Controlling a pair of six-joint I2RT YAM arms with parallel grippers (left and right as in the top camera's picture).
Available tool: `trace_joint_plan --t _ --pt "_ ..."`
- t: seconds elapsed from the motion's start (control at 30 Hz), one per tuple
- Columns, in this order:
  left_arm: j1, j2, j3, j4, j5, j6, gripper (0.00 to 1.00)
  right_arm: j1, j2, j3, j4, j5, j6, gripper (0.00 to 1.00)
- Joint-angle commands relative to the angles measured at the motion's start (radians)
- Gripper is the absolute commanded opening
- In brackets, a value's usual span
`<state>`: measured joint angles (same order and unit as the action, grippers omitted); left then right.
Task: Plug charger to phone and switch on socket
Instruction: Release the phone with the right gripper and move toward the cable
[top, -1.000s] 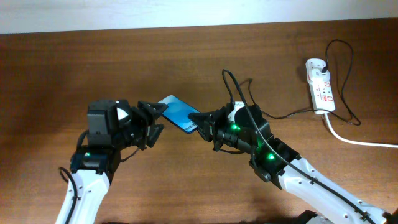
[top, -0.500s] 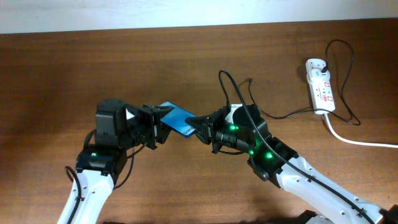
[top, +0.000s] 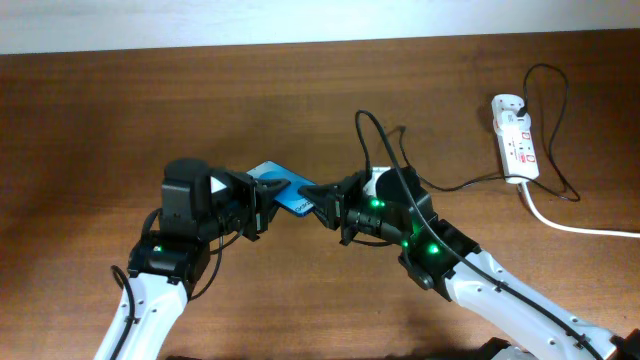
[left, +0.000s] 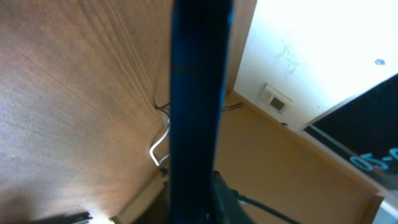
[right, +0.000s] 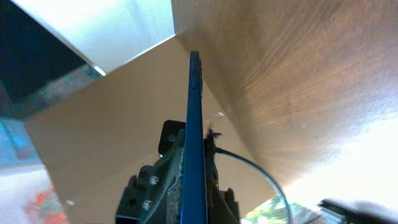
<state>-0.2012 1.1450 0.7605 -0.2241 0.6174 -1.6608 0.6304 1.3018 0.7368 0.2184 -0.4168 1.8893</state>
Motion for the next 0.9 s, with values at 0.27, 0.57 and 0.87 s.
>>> trace_joint_plan --t 0.27,0.57,0.87 --pt "-0.002 0.0 0.004 -0.001 -0.007 -0.018 0.0 0.004 -0.003 0.014 0.006 -0.029 -0.048 0.22" --pt "0.027 0.0 0.004 -0.19 -0.227 0.171 0.0 0.004 -0.003 0.014 -0.199 0.153 -0.371 0.89" --pt "0.027 -0.001 0.004 -0.19 -0.24 0.484 0.0 0.004 -0.003 0.014 -0.512 0.46 -0.452 0.99"
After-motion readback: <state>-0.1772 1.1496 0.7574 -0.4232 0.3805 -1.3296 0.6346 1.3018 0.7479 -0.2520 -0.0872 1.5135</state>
